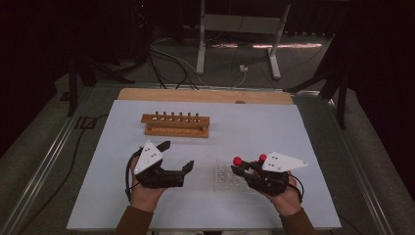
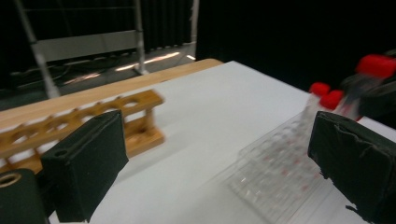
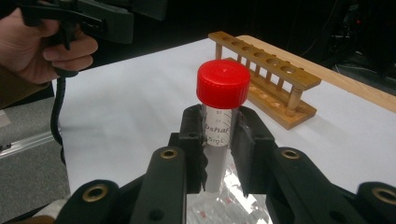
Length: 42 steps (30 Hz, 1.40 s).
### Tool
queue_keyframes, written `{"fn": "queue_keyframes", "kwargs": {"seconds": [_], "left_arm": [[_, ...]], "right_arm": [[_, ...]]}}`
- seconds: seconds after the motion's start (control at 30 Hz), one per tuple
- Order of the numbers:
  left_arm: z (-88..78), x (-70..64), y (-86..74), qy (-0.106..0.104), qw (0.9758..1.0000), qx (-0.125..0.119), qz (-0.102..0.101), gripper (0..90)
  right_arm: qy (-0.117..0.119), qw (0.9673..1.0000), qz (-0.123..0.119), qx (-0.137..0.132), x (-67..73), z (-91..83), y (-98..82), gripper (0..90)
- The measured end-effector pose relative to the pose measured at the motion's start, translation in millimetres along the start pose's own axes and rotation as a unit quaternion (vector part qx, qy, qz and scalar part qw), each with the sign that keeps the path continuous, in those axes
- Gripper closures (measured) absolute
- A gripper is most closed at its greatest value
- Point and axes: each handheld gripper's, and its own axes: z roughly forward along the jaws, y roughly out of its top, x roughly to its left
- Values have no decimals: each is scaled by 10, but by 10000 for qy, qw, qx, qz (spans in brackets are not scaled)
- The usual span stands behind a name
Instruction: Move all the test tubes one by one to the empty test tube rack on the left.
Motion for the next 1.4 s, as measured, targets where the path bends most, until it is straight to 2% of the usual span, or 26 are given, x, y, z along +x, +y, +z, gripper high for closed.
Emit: {"fn": "queue_keyframes", "kwargs": {"seconds": [0.07, 0.1, 0.13, 0.23, 0.27, 0.3, 0.33, 0.43, 0.47, 0.5, 0.6, 0.63, 0.73, 1.13, 1.17, 1.2, 1.23, 1.27, 1.3, 1.33, 1.37, 1.4], "left_arm": [[80, -65, 51, -132, 9999, 36, 39, 67], [80, -65, 51, -132, 9999, 36, 39, 81], [170, -151, 110, -286, 9995, 91, 123, 92], [264, -258, 183, -475, 9987, 95, 180, 168], [264, -258, 183, -475, 9987, 95, 180, 176], [322, -324, 227, -632, 9977, 101, 228, 211], [322, -324, 227, -632, 9977, 101, 228, 250], [423, -400, 265, -1062, 9940, 134, 204, 403], [423, -400, 265, -1062, 9940, 134, 204, 449], [463, -424, 264, -1227, 9920, 170, 232, 499], [493, -443, 261, -1290, 9910, 239, 267, 595], [514, -452, 257, -1381, 9897, 259, 260, 617], [526, -455, 253, -1421, 9891, 260, 287, 700], [515, -434, 264, -1387, 9896, 249, 298, 715], [511, -406, 274, -1346, 9903, 225, 255, 715], [511, -406, 274, -1346, 9903, 225, 255, 715], [504, -374, 283, -1278, 9913, 206, 241, 715], [499, -348, 287, -1223, 9920, 208, 245, 716], [499, -348, 287, -1223, 9920, 208, 245, 716], [492, -311, 291, -1157, 9928, 184, 230, 716], [492, -311, 291, -1157, 9928, 184, 230, 716], [481, -263, 295, -1074, 9938, 157, 227, 716]], "right_arm": [[-3, 10000, 31, 44, 6, 58, 16, 744], [7, 10000, 25, 46, 7, 78, 21, 744], [10, 10000, 40, 67, 14, 109, 30, 743], [45, 9999, 43, 114, 35, 176, 51, 744], [42, 9999, 35, 148, 44, 199, 59, 743], [50, 9998, 39, 165, 54, 221, 66, 743], [62, 9998, 23, 179, 59, 240, 72, 744], [95, 9998, 47, 191, 74, 286, 90, 743], [102, 9997, 56, 200, 77, 300, 93, 744], [114, 9997, 66, 198, 78, 311, 93, 744], [124, 9997, 67, 205, 86, 325, 97, 744], [122, 9997, 61, 217, 86, 326, 100, 744], [120, 9997, 66, 224, 84, 325, 104, 744], [138, 9997, 117, 172, 85, 325, 104, 715], [181, 9997, 135, 120, 82, 312, 109, 609], [181, 9997, 135, 120, 82, 312, 109, 609], [162, 9997, 139, 68, 81, 283, 111, 515], [149, 9998, 148, 45, 77, 269, 111, 478], [149, 9998, 148, 45, 77, 269, 111, 478], [23, 9999, 166, -4, 57, 219, 107, 357], [-20, 9998, 188, -25, 45, 200, 105, 324], [-83, 9996, 249, -51, 20, 166, 99, 280]]}}
